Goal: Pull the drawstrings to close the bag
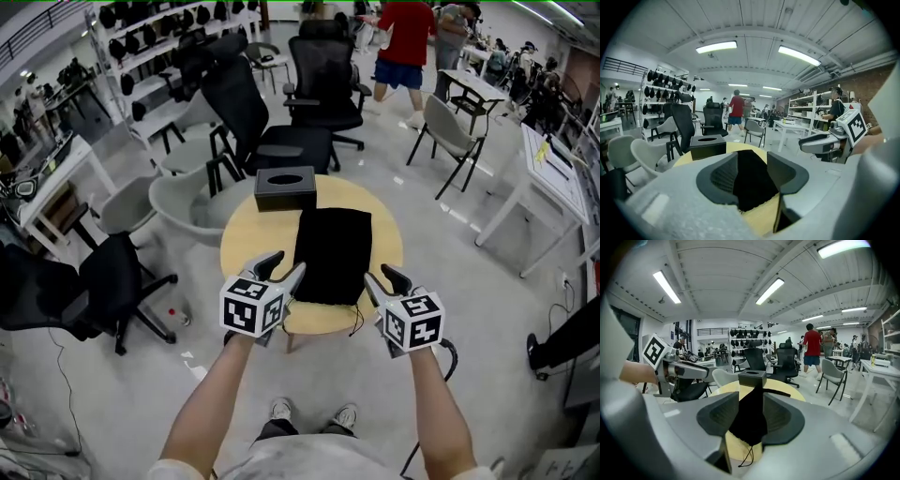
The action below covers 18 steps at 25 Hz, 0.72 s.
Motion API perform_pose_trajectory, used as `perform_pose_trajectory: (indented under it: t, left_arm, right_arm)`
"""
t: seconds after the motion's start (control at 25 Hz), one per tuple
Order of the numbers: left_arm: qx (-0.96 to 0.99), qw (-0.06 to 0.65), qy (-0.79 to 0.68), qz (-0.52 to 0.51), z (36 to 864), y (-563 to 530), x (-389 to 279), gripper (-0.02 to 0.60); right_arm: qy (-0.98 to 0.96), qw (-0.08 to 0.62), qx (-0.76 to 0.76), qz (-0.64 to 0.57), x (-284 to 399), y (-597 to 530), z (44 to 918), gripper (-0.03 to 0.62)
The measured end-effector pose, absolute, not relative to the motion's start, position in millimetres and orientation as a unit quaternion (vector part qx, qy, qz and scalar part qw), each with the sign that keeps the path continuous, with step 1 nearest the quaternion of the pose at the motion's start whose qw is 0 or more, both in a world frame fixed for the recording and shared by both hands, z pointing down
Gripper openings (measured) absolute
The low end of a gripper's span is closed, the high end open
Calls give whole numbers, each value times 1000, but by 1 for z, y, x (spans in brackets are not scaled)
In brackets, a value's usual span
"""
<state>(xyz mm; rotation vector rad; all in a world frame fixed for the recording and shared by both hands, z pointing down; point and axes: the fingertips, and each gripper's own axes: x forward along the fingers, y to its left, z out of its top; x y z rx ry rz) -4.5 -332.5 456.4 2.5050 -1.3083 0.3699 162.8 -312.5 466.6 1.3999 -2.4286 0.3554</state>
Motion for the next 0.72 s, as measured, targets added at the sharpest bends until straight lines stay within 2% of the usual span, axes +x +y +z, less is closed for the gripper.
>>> perform_pose_trajectory:
  t: [0.72]
  left_arm:
    - [852,219,-386,279,593,-321,-12,202]
  right_arm:
    - [-831,229,459,216,155,-302,576,150]
